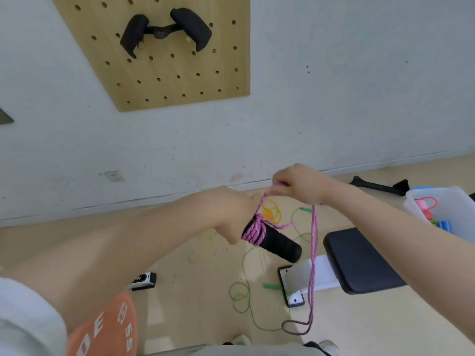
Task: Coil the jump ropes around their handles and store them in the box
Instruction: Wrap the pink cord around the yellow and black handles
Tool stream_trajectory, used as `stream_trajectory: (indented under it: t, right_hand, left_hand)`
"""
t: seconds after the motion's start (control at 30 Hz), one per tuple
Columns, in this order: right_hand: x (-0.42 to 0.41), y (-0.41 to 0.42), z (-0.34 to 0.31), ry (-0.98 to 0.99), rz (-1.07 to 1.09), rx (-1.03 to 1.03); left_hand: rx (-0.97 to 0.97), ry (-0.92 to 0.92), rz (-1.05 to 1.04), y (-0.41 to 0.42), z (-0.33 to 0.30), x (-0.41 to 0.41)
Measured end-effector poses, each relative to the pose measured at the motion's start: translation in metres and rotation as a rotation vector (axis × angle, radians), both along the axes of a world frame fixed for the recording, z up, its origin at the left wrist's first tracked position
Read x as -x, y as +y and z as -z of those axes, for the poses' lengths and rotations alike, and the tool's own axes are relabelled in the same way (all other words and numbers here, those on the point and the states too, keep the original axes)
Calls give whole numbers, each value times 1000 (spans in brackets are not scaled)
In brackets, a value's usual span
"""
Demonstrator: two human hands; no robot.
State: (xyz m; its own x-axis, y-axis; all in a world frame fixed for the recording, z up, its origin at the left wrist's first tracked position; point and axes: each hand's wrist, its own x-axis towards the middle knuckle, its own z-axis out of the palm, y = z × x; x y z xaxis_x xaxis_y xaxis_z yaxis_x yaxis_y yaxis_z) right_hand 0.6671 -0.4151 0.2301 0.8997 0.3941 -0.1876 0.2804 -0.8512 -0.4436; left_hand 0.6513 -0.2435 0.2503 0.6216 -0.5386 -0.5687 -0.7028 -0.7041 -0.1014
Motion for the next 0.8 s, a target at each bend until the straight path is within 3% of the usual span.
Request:
stream_trajectory:
  t: [0.07, 0.13, 0.27, 0.33, 0.43, 0.5, 0.6, 0.67, 0.8]
  right_hand:
    - [5, 10, -24, -148, 7, -17]
    - [16, 22, -37, -189, 0, -62]
    - [52, 43, -18, -49, -149, -43]
    - [60, 44, 3, 70, -110, -36]
    - [64, 40, 29, 295, -57, -148]
    - [64, 33, 44, 431, 20, -292]
    - [45, 7, 82, 413, 160, -171]
    - [31, -5, 88, 390, 202, -71]
    - [20, -5, -1, 160, 117, -140]
  left_hand:
    - [33, -188, -18, 2, 11, -7]
    - [106, -180, -165, 7, 16, -20]
    - [366, 239, -605, 22, 16, -40]
    - [518, 455, -752, 27, 10, -40]
    - [584, 698, -751, 29, 4, -31]
    - [577, 756, -651, 26, 1, -21]
    - [511, 722, -502, 19, -14, -12]
    - [371, 595, -339, 13, -23, -7]
    - [32, 200, -150, -1, -14, 13]
